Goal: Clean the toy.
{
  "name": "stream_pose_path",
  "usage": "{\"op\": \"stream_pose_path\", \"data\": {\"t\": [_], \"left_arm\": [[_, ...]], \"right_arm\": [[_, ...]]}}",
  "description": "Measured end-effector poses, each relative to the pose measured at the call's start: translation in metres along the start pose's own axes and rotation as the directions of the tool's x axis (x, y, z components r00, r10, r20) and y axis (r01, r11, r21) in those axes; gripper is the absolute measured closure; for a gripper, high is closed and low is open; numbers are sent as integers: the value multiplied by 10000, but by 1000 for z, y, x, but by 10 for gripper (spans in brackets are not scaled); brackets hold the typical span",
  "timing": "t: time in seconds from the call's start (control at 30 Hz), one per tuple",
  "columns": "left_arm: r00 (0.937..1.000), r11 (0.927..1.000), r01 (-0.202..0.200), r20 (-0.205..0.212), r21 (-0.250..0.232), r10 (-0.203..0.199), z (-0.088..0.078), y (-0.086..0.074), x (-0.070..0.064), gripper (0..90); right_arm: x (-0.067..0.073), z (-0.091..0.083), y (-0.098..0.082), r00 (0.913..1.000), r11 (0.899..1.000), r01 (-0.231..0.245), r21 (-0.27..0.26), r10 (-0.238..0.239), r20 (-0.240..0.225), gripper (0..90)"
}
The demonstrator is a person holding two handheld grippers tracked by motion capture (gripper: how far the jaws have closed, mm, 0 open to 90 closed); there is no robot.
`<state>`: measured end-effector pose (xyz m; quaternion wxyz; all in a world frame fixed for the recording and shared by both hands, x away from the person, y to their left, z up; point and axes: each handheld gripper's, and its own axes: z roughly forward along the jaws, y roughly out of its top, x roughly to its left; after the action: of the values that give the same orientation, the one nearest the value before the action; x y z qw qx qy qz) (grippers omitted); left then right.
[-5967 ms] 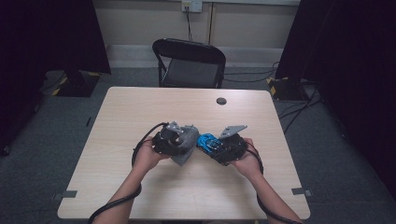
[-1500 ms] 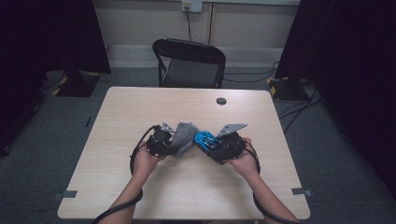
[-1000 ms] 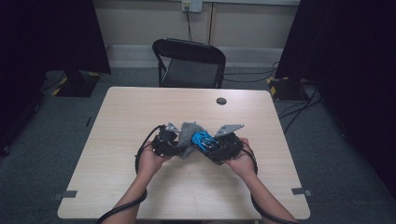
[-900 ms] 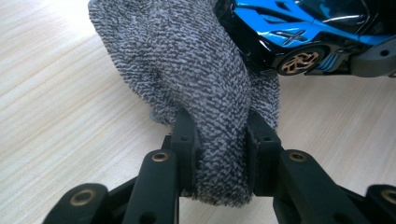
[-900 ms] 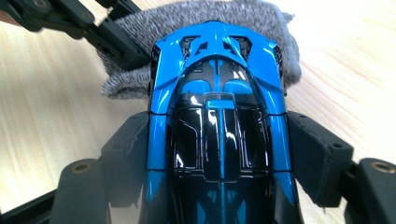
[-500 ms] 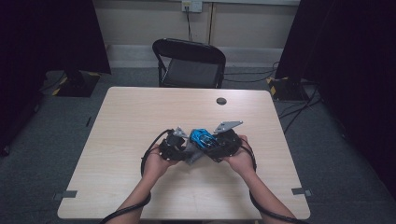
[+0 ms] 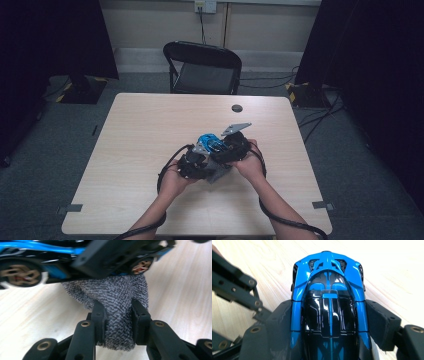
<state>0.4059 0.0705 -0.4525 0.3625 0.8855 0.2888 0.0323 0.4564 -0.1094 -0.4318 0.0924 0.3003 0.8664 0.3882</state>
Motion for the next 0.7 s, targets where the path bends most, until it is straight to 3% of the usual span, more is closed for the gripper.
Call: {"op": "stream_pose_path", "data": {"t": [0.17,0.37,0.53,0.7], "left_arm": [[9997,9999,-128,203,10,128,3,-2,-7,691],[9960,9987,-517,727,49,512,10,-1,-22,690],[9954,9980,-616,745,157,603,13,-4,-26,688],[9970,9983,-552,553,199,541,8,-7,-22,687]], "right_arm": [[0,4,4,10000,10000,-73,41,73,41,283],[-3,4,10,9998,9999,-78,70,76,174,283],[-8,1,12,9995,9998,-170,64,169,269,282],[-11,-5,13,9993,9999,-153,6,153,345,283]]}}
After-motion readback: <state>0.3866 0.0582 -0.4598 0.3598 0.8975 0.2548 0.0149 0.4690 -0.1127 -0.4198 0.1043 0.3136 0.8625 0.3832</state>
